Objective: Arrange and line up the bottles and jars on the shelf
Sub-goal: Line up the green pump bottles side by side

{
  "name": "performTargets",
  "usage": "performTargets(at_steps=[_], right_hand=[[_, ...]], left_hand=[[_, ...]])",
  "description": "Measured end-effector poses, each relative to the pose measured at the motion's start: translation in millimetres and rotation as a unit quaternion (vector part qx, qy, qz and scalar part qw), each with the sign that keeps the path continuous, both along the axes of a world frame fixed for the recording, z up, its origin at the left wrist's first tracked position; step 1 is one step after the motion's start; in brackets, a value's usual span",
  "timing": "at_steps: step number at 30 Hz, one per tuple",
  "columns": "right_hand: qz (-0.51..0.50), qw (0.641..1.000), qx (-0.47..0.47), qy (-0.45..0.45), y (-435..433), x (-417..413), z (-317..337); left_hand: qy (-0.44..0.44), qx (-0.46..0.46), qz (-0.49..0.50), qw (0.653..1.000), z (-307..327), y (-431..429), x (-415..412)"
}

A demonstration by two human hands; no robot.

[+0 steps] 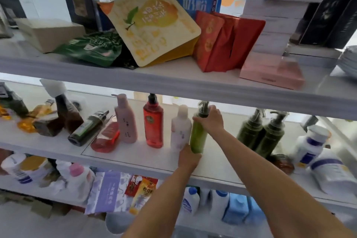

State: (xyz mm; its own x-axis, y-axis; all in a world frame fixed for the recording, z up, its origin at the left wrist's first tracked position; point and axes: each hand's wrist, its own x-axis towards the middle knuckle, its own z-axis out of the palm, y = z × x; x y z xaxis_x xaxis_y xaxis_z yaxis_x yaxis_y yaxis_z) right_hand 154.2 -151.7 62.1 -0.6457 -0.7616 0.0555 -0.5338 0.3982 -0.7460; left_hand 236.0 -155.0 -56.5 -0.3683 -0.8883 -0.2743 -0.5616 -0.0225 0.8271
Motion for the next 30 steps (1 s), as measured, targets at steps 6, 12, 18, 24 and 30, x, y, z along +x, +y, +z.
performTargets(at_steps=[6, 12, 18, 24, 30], right_hand=[[0.058, 0.996, 0.072, -0.017, 14.9, -23.9, 21.5], [0.086, 0.99, 0.091, -0.059, 22.8, -31.6, 28.1], [0.004, 0.993, 0.078, 0.09, 19.3, -21.5, 18.9], [-0.008, 0.974, 0.156, 0.165, 29.5, -29.2, 33.5], [-0.03, 0.968, 0.165, 0.187, 39.1, -40.2, 40.0]], left_hand=[[-0.01, -0.051, 0.05, 0.997, -1.6, 5.0, -10.6], [-0.027, -0.085, 0.037, 0.995, 1.3, 4.2, -17.7], [-0.039, -0.078, 0.011, 0.996, 4.5, 5.6, -22.3], [0.012, -0.045, -0.02, 0.999, 3.1, 6.7, -31.2], [0.05, -0.021, -0.056, 0.997, 9.1, 10.4, -43.6]])
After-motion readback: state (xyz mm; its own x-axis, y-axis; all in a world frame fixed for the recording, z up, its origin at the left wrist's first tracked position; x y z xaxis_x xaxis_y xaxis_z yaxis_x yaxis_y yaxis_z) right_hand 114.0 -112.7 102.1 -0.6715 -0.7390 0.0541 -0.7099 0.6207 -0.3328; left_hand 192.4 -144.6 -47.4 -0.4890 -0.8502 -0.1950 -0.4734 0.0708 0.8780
